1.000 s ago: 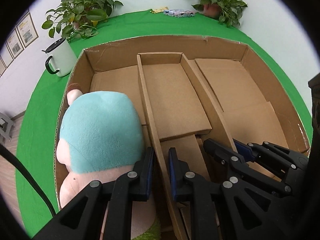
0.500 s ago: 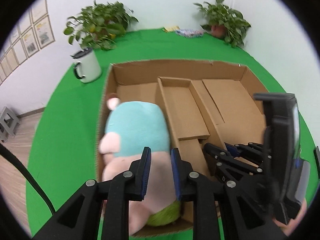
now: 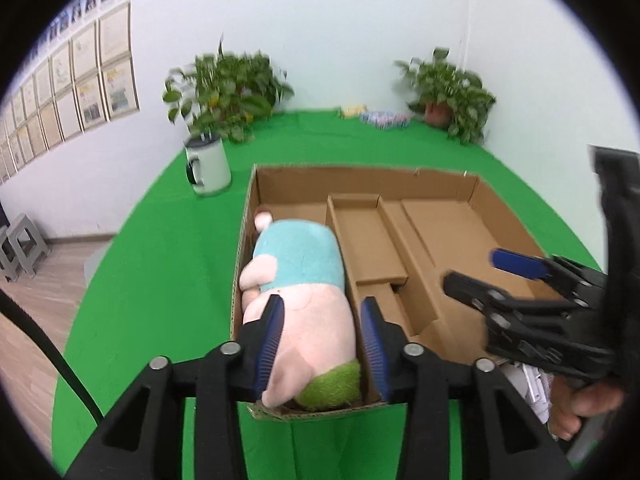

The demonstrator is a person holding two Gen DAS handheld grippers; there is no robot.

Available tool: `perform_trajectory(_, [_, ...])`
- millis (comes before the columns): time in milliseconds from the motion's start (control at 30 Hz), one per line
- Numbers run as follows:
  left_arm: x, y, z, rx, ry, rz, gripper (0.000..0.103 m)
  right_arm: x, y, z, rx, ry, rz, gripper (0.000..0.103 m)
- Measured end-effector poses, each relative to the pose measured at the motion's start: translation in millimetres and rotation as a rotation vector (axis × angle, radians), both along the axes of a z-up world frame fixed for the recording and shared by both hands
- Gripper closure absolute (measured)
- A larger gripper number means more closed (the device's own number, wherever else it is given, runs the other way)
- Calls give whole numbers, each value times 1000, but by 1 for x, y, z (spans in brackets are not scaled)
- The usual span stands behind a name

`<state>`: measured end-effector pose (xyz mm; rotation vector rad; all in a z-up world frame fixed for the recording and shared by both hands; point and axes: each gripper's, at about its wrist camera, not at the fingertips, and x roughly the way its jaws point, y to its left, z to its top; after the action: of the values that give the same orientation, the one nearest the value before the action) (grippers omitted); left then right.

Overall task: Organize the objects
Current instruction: 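Open both grippers and withdraw from the open box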

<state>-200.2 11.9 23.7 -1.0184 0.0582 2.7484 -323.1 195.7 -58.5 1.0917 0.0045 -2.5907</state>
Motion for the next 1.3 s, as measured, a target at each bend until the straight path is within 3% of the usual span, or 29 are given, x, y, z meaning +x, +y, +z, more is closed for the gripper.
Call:
perform_trajectory(67, [20, 4, 10, -5, 89, 10, 35, 28, 9, 16, -1, 56, 4, 15])
perform_trajectory(133, [44, 9, 19, -5, 193, 28, 23, 61, 21, 29, 6, 114, -26, 9])
perform_trajectory(233, [70, 16, 27, 21, 263, 36, 22, 112, 37, 40, 29, 185, -72, 4])
perform_trajectory(333, [92, 22, 27, 77, 272, 12, 22, 158, 49, 45, 48, 234, -99, 2])
perform_trajectory(600, [128, 33, 18, 110, 285, 31, 22, 230, 77, 36, 63, 217, -198, 2])
perform_trajectory(1000, [145, 39, -1, 55, 214, 32, 22, 251, 93, 25, 72, 214, -198, 2])
perform_trajectory(1300, [147, 48, -6, 25, 225, 58, 22, 251, 97, 21, 80, 227, -203, 1])
